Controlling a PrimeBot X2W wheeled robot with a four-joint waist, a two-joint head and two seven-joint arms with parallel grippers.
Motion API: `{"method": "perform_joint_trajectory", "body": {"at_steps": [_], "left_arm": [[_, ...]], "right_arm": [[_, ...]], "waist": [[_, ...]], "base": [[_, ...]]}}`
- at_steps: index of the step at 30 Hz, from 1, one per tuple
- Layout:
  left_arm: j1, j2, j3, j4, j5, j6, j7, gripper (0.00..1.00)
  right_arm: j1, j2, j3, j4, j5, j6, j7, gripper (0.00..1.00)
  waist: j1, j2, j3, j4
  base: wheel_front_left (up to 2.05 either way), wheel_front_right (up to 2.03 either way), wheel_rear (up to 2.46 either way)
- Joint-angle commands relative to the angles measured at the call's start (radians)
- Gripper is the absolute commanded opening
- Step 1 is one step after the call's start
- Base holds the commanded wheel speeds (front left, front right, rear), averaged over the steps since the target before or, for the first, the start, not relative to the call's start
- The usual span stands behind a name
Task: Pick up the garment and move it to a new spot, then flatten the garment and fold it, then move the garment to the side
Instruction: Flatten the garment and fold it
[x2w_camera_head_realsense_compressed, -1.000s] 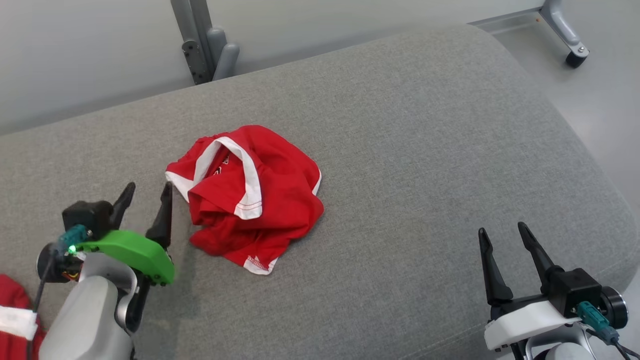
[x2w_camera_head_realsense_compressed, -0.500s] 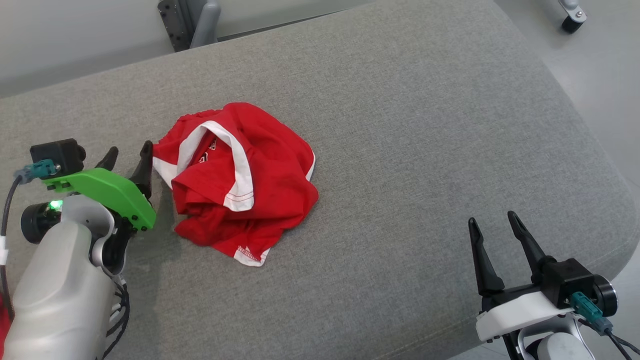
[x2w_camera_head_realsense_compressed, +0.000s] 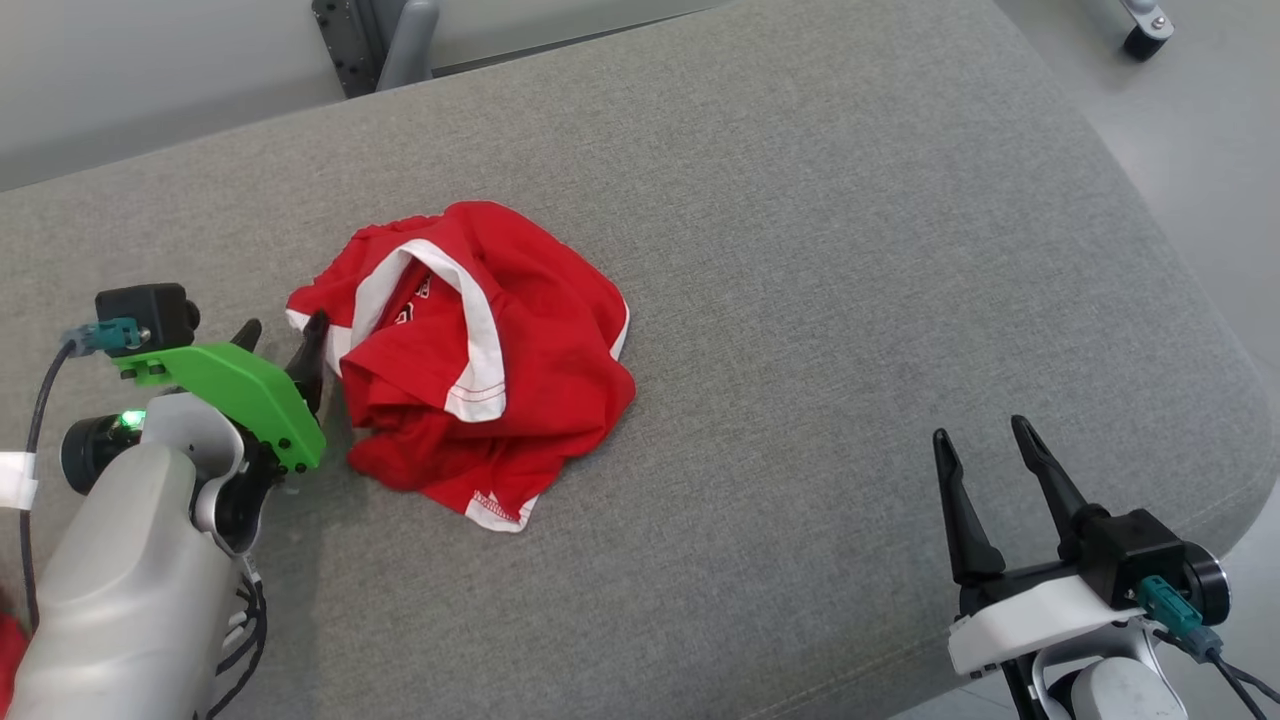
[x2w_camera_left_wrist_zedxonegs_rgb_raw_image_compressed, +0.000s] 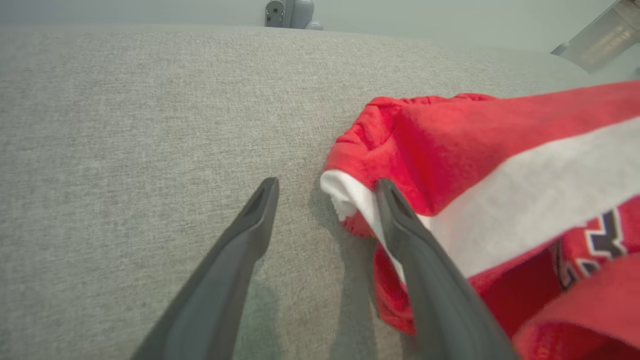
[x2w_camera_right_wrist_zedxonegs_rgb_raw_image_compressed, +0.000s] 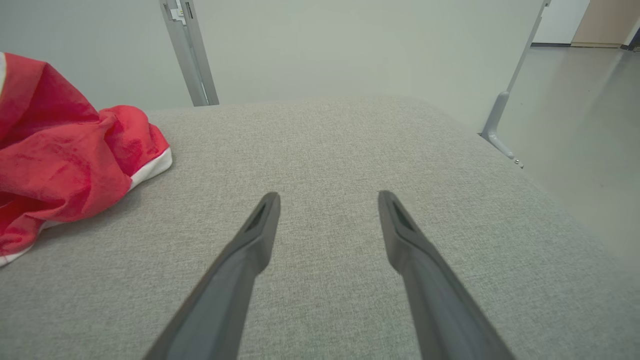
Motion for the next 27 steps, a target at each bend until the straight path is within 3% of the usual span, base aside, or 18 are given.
{"method": "perform_joint_trajectory", "body": {"at_steps": [1, 6, 7, 8, 9, 10, 19, 27], "left_arm": [[-0.023, -0.002, -0.009, -0.001, -0.009, 0.001, 0.001, 1.0], [-0.027, -0.001, -0.035, 0.006, -0.029, 0.001, 0.004, 1.0], [-0.028, 0.002, -0.039, 0.009, -0.031, 0.001, 0.004, 0.86], [-0.029, 0.004, -0.042, 0.014, -0.034, 0.001, 0.003, 0.44], [-0.03, 0.005, -0.046, 0.018, -0.037, 0.001, -0.001, 0.09], [-0.03, 0.005, -0.052, 0.018, -0.041, 0.001, -0.002, 0.0], [-0.066, -0.004, -0.095, -0.079, -0.093, 0.001, -0.043, 0.0], [-0.139, -0.068, -0.113, -0.262, -0.077, 0.006, -0.132, 0.0]], "right_arm": [[-0.013, -0.003, 0.001, 0.003, 0.006, 0.0, -0.004, 1.0], [-0.009, -0.003, 0.003, 0.007, 0.014, 0.0, -0.004, 1.0], [-0.009, -0.003, 0.003, 0.008, 0.014, 0.0, -0.004, 1.0], [-0.009, -0.003, 0.003, 0.009, 0.015, 0.0, -0.004, 1.0], [-0.01, -0.003, 0.003, 0.009, 0.018, 0.0, -0.004, 1.0], [-0.01, -0.003, 0.004, 0.009, 0.019, 0.0, -0.004, 1.0], [-0.002, -0.003, -0.004, 0.012, 0.023, 0.0, -0.004, 1.0], [0.016, -0.003, 0.02, 0.002, 0.038, 0.0, -0.004, 1.0]], "waist": [[0.0, 0.0053, 0.001, -0.004], [0.0, 0.0053, 0.0, -0.015], [0.0, 0.0053, 0.0, -0.017], [0.0, 0.0053, 0.001, -0.02], [0.0, 0.0053, 0.001, -0.023], [0.0, 0.0053, 0.001, -0.025], [0.0, 0.0053, -0.009, -0.021], [0.0, 0.0053, -0.053, 0.003]], "base": [[0.0, 0.0, 0.0], [0.0, 0.0, 0.0], [0.0, 0.0, 0.0], [0.0, 0.0, 0.0], [0.0, 0.0, 0.0], [0.0, 0.0, 0.0], [0.0, 0.0, 0.0], [0.0, 0.0, 0.0]]}}
